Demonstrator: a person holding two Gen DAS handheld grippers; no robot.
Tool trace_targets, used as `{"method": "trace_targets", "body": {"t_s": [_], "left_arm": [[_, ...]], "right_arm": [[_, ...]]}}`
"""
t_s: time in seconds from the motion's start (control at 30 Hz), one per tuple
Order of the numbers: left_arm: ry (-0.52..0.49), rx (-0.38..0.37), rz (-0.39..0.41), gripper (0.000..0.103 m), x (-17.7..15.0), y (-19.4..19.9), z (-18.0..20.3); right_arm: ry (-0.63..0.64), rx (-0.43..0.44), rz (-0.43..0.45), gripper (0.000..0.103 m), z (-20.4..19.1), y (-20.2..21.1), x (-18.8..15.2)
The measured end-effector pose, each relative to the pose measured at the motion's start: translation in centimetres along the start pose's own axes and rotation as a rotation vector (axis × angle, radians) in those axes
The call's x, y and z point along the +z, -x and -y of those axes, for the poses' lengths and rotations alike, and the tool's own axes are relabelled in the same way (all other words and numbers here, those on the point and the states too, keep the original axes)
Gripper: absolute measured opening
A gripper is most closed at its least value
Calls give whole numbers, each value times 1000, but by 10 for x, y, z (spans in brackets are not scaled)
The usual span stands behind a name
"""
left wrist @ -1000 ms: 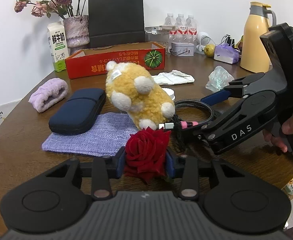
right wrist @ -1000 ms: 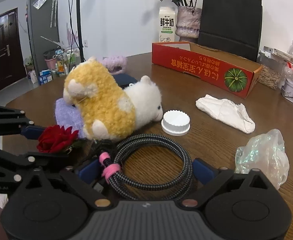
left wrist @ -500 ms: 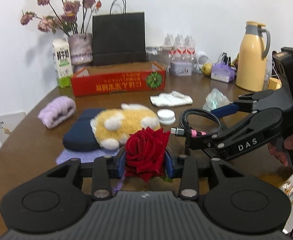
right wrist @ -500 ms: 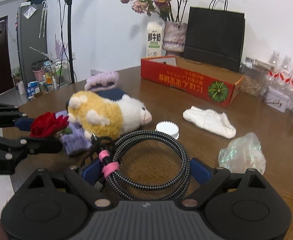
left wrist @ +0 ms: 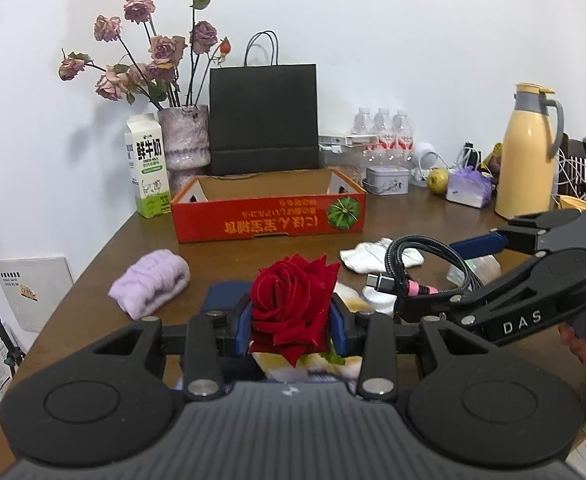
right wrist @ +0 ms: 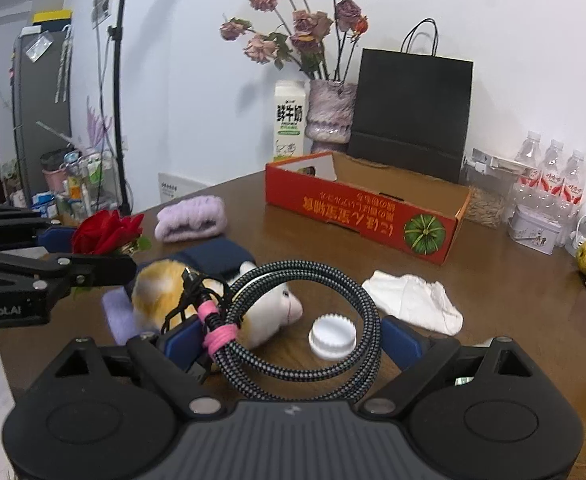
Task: Organize objects
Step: 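Carry the rose and cable with both tools over the open cardboard box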
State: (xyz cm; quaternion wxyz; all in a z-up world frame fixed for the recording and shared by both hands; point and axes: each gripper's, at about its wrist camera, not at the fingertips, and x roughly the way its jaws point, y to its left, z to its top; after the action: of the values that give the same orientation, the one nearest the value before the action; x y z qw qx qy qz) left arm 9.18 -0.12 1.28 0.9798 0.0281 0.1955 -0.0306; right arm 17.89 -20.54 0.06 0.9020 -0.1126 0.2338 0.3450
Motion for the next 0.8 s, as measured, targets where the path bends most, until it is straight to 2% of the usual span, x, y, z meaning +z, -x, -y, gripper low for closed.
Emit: {"method": "trace_targets", "body": {"t_s": [0.8], "left_arm": [[92,12,98,38,81,-79,-63]], "right_arm": [[-109,-129,79,93,4,-76,76]]}}
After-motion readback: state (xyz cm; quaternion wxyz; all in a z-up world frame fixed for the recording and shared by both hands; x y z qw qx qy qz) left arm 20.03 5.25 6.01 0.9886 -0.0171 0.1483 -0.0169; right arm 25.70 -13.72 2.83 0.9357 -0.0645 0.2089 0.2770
